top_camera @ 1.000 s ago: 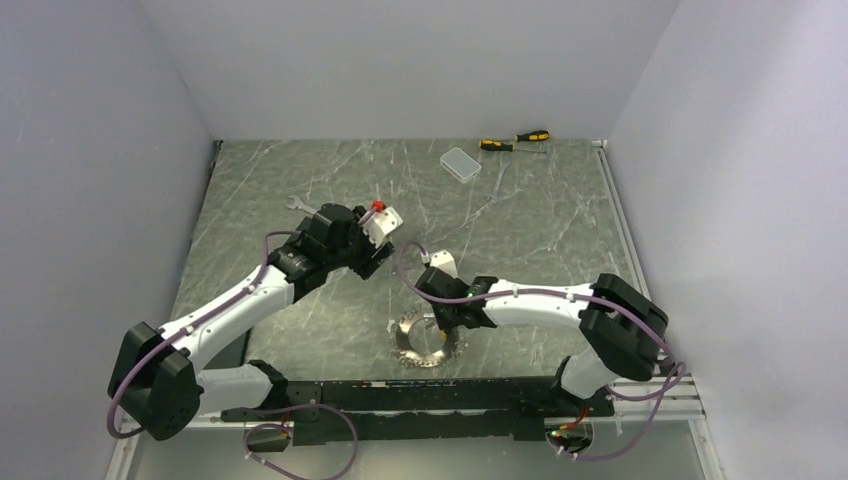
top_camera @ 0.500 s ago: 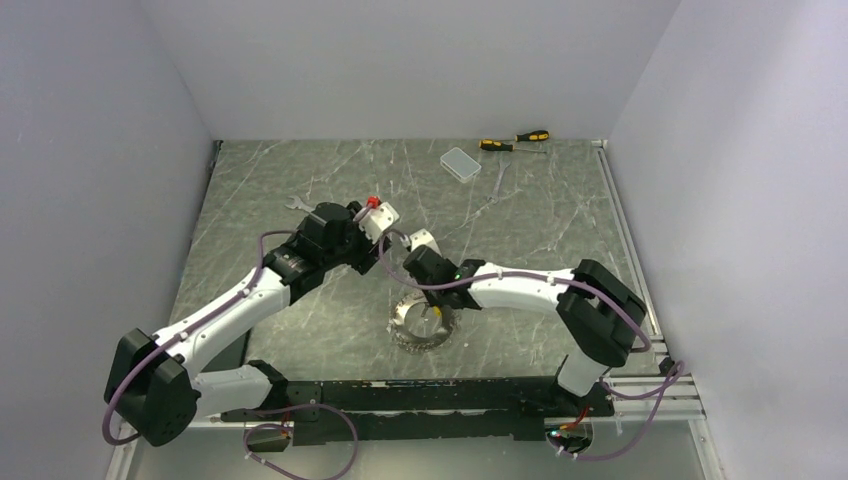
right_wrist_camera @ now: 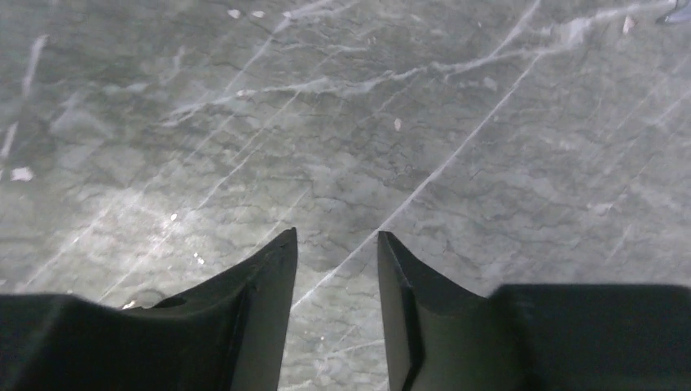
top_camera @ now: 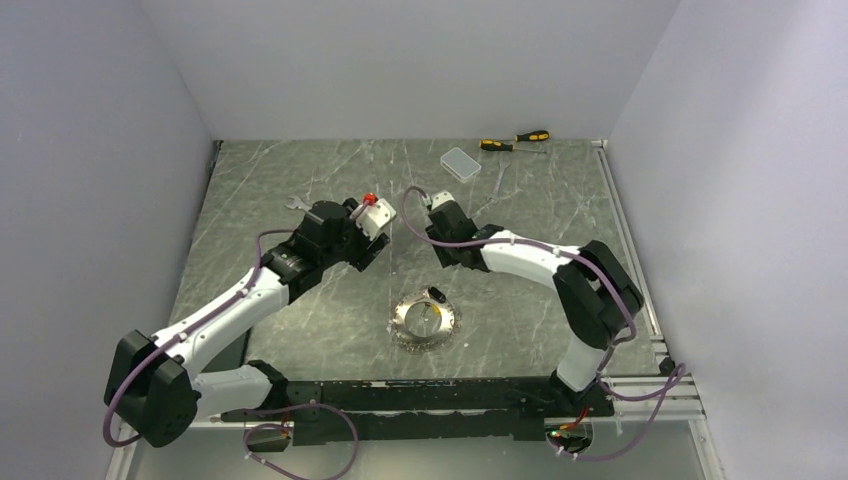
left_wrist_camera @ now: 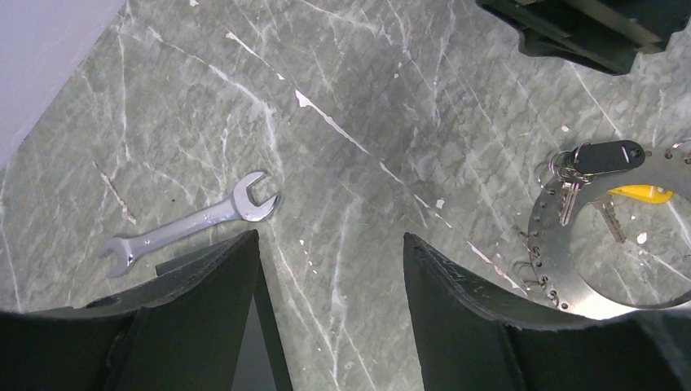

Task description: Put the keys on the keyring

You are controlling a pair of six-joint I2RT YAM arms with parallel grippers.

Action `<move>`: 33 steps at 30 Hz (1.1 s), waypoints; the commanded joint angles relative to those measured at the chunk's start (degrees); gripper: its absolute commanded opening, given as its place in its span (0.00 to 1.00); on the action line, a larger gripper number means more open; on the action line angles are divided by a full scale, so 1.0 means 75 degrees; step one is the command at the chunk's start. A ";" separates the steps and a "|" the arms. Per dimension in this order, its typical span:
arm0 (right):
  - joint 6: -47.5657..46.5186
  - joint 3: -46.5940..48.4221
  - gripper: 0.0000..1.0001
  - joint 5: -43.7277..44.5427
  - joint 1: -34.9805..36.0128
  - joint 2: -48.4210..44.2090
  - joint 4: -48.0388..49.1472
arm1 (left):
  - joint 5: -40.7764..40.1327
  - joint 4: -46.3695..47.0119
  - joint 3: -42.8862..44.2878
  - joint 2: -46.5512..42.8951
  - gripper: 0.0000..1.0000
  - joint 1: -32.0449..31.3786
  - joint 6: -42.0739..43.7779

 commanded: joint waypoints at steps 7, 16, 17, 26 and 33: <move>0.0317 -0.0948 0.78 0.0264 0.0024 -0.2997 0.0701 | -0.0714 0.0522 0.0095 -0.0338 0.75 0.0151 -0.0184; 0.0790 -0.1315 0.98 0.1289 0.0036 -0.5549 0.0720 | -0.1514 0.1258 -0.0193 -0.0818 0.99 0.0350 -0.0949; 0.1016 -0.1304 0.98 0.1439 0.0036 -0.5784 0.0608 | -0.1711 0.1208 -0.0128 -0.0796 0.99 0.0401 -0.1077; 0.1504 -0.2584 0.99 0.1428 0.0036 -0.8210 0.0572 | -0.3294 0.1609 -0.0258 -0.1020 0.99 0.1017 -0.1823; 0.1603 -0.3069 1.00 0.1600 0.0036 -0.8921 0.0318 | -0.3295 0.1879 -0.0430 -0.1151 0.99 0.1246 -0.1725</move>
